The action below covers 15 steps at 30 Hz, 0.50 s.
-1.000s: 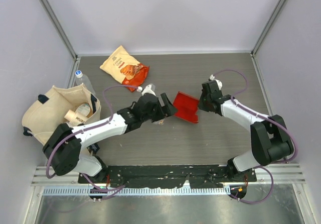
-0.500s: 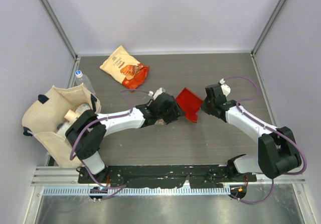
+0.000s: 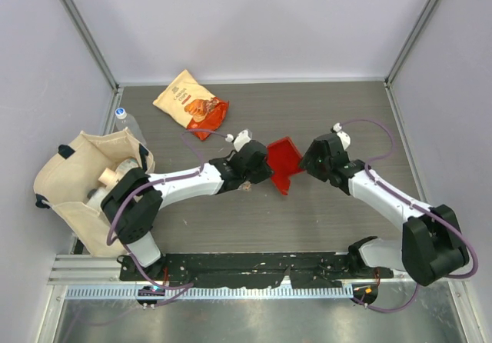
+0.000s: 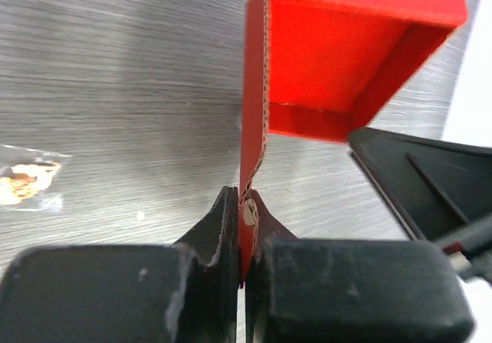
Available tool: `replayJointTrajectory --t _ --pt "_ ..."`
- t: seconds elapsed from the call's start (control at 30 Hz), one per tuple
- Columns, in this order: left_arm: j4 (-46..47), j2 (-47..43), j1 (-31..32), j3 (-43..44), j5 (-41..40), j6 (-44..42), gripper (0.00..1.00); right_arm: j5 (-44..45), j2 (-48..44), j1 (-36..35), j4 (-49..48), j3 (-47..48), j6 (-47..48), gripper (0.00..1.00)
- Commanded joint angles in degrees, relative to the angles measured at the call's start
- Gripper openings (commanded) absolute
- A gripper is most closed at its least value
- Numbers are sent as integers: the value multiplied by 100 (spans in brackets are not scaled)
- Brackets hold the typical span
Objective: Fold the paper box
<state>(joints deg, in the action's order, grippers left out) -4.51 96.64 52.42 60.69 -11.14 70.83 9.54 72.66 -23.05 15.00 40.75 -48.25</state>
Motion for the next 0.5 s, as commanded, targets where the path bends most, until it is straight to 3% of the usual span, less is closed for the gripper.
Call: replayJointTrajectory --t 0.0,0.03,0.23,0.4,0.47 --pt "-874 -373 22 338 -635 -981 0 -505 -516 -33 -79 326 1471 65" --pt "-1119 -435 22 365 -688 -1218 0 -758 -569 -33 10 389 1746 75" --pt "-2272 -909 13 831 -530 -3283 0 -1147 -1210 -42 749 820 2890 76" --pt "-2290 -1586 14 629 164 -5838 0 -2060 -1334 -42 706 1206 3339 78" --pt "-2440 -1902 13 585 435 -6368 0 -2411 -1316 -33 653 1373 3558 78"
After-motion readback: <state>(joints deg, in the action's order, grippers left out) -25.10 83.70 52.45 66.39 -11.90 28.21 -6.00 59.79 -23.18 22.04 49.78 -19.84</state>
